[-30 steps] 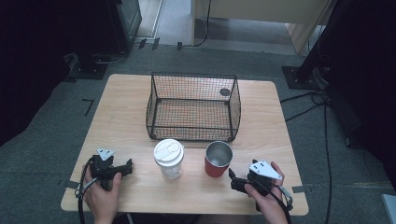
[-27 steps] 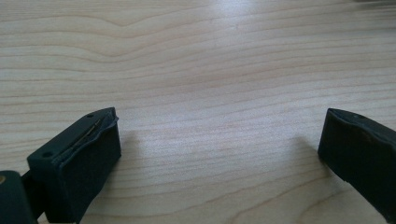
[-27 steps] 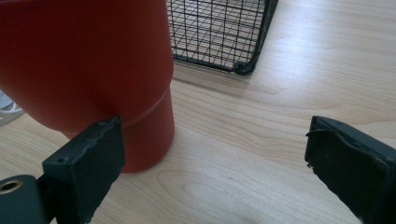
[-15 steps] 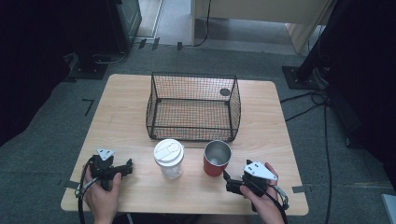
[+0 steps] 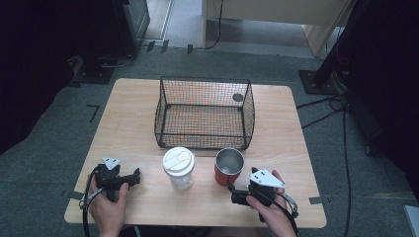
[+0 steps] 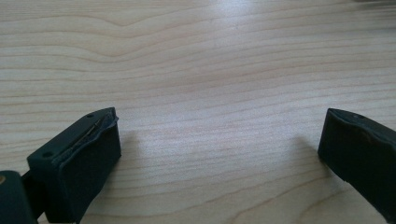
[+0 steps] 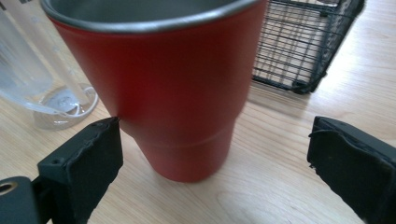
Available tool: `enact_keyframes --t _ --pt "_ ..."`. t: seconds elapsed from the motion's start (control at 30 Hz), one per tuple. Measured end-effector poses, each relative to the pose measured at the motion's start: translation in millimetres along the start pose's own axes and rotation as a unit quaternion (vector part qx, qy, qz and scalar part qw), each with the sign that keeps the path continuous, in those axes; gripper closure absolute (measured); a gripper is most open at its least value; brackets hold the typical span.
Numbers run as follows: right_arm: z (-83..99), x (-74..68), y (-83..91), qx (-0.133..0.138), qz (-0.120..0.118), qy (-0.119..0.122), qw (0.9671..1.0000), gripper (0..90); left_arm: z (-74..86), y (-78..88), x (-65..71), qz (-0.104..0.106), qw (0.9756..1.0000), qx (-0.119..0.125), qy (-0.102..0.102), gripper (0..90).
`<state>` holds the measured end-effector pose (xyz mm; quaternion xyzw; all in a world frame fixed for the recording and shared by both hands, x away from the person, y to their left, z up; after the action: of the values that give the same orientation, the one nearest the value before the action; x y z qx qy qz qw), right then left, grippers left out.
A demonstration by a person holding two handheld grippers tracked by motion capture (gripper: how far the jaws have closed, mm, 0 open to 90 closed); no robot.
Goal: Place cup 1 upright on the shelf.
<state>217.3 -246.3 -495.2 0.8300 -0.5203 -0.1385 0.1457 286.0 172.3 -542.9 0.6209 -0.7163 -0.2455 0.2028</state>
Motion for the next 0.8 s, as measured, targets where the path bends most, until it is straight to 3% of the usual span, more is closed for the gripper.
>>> enact_keyframes --t 0.37,0.8 --pt "-7.9 -11.5 -12.3 0.008 -0.006 0.004 0.9999 2.1 0.0 0.0 0.0 0.000 1.0000 0.000 0.000 0.0" --pt "-15.1 -20.7 -30.1 0.009 0.015 0.012 0.9998 2.5 0.0 0.0 0.0 0.000 1.0000 0.000 0.000 0.0"
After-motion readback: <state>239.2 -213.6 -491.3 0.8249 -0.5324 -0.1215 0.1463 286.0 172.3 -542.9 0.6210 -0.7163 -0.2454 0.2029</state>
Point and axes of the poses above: each handheld gripper's, and its own axes: y roughly backward along the jaws, z roughly out of its underside, x roughly to its right, the point moved 3 cm from there along -y, roughly forward along the jaws, and after that the axes turned 9 degrees about x, right-handed, at the moved point
